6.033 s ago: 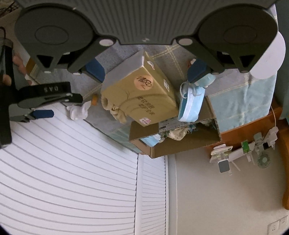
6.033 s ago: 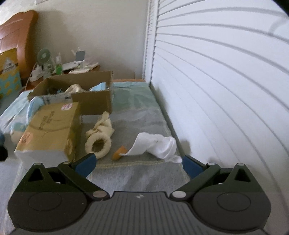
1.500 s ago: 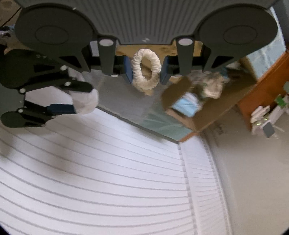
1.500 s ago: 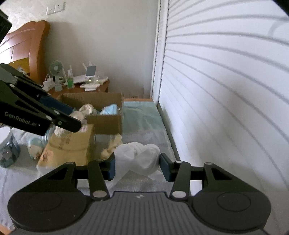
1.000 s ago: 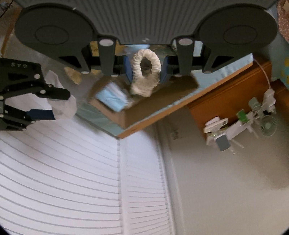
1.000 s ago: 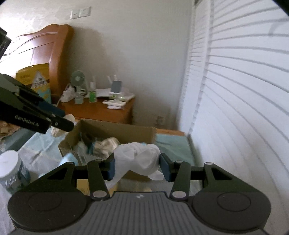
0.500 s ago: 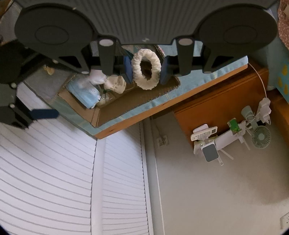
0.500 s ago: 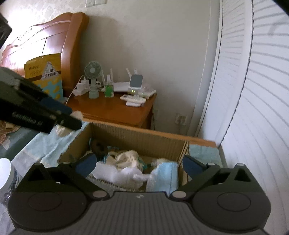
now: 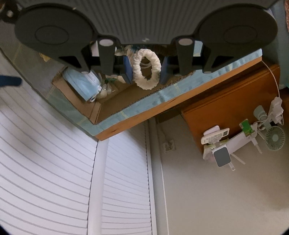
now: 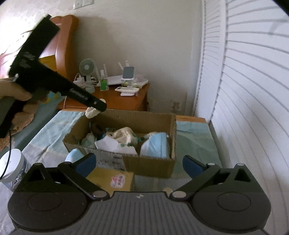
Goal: Organize soft objects
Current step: 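Lower the cream scrunchie into the box and open the left tool, then grasp the light blue plush toy with the left tool while the right tool approaches the orange piece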
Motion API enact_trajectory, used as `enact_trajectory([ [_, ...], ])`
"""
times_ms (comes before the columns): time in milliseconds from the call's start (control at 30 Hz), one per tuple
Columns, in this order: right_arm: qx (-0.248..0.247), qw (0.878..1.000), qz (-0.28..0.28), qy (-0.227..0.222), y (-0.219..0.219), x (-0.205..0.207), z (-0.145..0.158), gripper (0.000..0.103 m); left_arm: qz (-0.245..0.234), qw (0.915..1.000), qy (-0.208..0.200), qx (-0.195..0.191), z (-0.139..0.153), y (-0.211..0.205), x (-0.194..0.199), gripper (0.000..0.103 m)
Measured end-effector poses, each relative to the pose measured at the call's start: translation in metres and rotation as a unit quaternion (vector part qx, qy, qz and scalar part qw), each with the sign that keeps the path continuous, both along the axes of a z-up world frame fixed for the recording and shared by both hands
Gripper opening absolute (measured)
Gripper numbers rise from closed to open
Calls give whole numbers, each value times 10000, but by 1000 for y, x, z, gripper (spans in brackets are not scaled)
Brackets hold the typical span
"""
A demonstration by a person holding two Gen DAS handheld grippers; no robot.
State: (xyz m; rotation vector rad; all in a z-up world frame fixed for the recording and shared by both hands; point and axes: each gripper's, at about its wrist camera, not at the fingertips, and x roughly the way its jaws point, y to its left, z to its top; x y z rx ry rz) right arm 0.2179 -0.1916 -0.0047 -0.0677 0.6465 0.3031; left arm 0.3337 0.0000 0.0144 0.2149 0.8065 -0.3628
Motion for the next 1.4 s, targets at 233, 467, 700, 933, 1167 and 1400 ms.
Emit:
enact_trajectory([
  [233,139,9989,-456,18,-24,-20,-3,103,191,9997,-69,-103,3,-4,5,88],
  [467,60,9983,-587,12,-35,-43,-4,103,202,9998,-80,-45,16,-2,-19,88],
  [700,-86,9976,-682,0,-40,-75,-5,103,130,9995,-270,-58,31,3,-68,88],
  [933,-242,9965,-759,262,-46,-100,-24,103,97,9989,-410,-191,35,7,-121,88],
  [1167,-526,9934,-788,654,-45,-109,-61,103,127,9977,-574,-344,25,10,-169,88],
  [1400,-545,9923,-619,924,-43,-107,-82,103,492,9959,-500,-566,-1,19,-197,89],
])
